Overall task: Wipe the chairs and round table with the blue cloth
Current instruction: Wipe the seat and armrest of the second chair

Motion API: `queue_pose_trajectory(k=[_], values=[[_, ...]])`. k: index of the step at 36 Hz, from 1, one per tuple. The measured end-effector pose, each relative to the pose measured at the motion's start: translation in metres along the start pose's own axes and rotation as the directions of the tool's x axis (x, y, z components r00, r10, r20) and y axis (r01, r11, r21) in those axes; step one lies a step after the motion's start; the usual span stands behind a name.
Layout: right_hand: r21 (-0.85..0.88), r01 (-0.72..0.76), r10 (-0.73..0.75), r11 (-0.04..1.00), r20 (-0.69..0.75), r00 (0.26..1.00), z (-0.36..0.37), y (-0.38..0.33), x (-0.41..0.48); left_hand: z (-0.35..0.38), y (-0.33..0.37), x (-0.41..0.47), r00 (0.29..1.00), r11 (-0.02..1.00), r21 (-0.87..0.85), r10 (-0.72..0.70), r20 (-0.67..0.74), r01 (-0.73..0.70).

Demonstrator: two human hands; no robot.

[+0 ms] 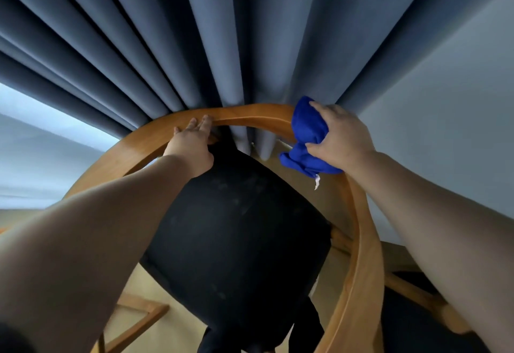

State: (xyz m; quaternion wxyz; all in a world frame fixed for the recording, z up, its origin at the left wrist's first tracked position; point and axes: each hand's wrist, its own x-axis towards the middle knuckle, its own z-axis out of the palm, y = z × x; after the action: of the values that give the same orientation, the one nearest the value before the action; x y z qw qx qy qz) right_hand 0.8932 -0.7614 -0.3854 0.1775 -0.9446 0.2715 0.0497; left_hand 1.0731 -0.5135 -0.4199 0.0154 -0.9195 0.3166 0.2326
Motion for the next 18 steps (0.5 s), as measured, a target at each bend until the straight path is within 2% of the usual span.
queue_pose_trajectory(k=[3, 7, 12, 18], values=[[0.039, -0.049, 0.050, 0.998, -0.029, 0.998, 0.003, 0.011, -0.016, 0.004, -0.001, -0.001, 1.000, 0.999, -0.035, 0.009, -0.026, -0.010], [0.089, -0.123, 0.127, 0.988, -0.042, 0.991, 0.009, 0.028, -0.040, 0.012, -0.006, -0.002, 0.996, 0.996, 0.023, 0.085, -0.028, -0.085], [0.121, -0.195, 0.202, 0.973, -0.042, 0.979, 0.016, 0.040, -0.062, 0.020, 0.000, -0.009, 0.992, 0.993, 0.059, 0.102, -0.077, -0.097], [0.164, -0.258, 0.266, 0.952, -0.026, 0.964, 0.021, 0.044, -0.080, 0.029, 0.007, -0.033, 0.985, 0.990, -0.024, 0.136, -0.105, -0.140]])
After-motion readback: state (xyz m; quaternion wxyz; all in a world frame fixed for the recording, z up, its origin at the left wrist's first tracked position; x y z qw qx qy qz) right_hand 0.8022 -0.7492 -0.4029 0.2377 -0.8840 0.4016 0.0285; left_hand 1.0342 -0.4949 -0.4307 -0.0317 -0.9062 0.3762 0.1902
